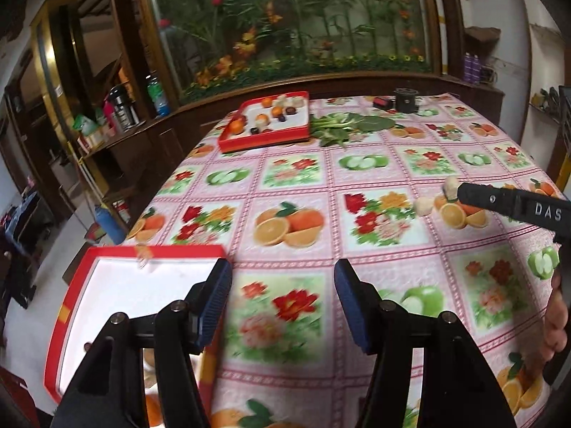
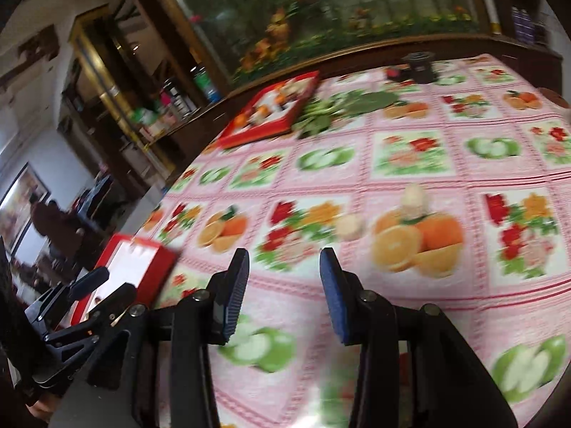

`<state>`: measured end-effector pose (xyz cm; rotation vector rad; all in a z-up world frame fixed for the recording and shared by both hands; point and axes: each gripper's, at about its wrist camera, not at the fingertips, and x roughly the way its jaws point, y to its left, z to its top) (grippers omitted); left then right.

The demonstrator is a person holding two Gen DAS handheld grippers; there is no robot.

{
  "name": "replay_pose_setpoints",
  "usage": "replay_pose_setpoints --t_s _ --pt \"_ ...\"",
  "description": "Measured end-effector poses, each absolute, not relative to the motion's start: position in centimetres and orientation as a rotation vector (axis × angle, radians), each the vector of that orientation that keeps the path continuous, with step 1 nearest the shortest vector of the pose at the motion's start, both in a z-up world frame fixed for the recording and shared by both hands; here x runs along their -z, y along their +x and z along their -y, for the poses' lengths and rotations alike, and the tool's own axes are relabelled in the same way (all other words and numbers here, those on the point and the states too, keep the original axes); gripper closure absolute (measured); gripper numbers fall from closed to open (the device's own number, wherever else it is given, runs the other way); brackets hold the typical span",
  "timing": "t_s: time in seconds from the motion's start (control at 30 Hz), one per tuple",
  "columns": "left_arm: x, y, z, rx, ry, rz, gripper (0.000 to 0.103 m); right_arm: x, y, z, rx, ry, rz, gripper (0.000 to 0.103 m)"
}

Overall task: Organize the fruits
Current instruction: 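Move both grippers back over the cloth toward the last beige pieces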

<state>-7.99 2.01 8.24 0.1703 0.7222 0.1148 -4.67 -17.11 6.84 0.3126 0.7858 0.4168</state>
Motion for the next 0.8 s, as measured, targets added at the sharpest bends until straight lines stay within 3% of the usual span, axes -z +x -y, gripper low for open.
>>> replay_pose_setpoints --t_s 0.8 --pt "-5.4 -1.5 2.5 -0.027 0.183 -0.842 0.043 -3.9 1.2 24.6 -0.294 0.487 -0.839 0.060"
